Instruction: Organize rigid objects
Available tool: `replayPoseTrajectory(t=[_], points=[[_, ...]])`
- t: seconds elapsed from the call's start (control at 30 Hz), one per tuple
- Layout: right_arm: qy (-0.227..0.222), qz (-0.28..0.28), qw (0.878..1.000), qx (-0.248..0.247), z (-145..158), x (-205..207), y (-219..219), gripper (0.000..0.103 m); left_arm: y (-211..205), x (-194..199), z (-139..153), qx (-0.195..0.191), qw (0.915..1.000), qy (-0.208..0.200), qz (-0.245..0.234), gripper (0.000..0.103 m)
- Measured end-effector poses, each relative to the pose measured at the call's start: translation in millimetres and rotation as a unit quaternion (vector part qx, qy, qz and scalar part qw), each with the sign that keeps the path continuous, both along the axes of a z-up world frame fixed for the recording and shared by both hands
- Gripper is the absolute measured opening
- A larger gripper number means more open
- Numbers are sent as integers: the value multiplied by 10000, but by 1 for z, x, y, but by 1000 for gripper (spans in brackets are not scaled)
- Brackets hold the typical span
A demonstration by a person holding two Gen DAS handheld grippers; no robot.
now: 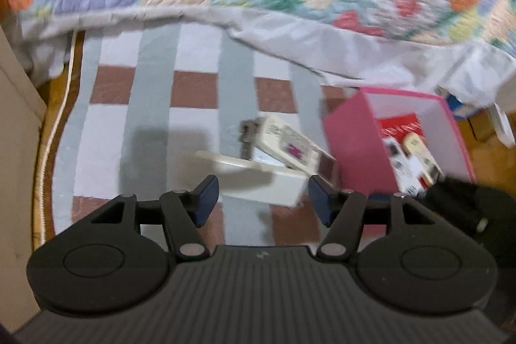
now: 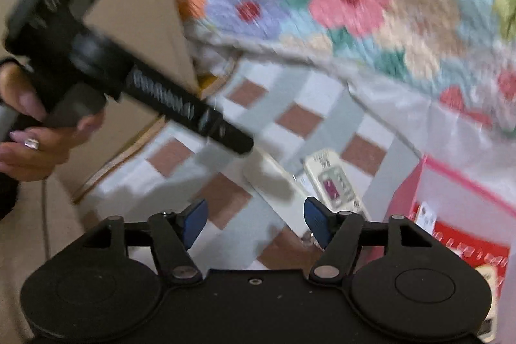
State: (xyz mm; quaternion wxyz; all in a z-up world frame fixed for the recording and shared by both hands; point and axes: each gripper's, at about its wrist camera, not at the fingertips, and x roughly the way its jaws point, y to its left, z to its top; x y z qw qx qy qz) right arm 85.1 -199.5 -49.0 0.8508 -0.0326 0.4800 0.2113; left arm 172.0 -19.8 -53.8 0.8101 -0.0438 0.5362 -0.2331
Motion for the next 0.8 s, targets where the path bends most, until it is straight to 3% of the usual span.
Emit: replayPoseTrajectory(t=[0.2,0.27,0.4,0.63,0.7,0.8], points=[[596,-785,9951,-118,-67,33,-4,71,2,46,-49,123,9998,3,175,61],[984,-1031,9896,-195,-81,40,-7,71,-1,57,-65,86,9999,49,134,61],[1656,-1313,9749,704,-92,38,-18,69,-8,67,-85,-40,10000,12,-38,58],[1412,-818,9827,882,-105,29,9,59,-10,72,-105,-270,9987,286,-323,58],[1378,-843,9823,954,-112,35,11,50,-6,70,-109,-337,9977,425,-401,58],[1311,-1032,9791,1163,-118,34,10,48,2,65,-114,-502,9949,771,-419,57]])
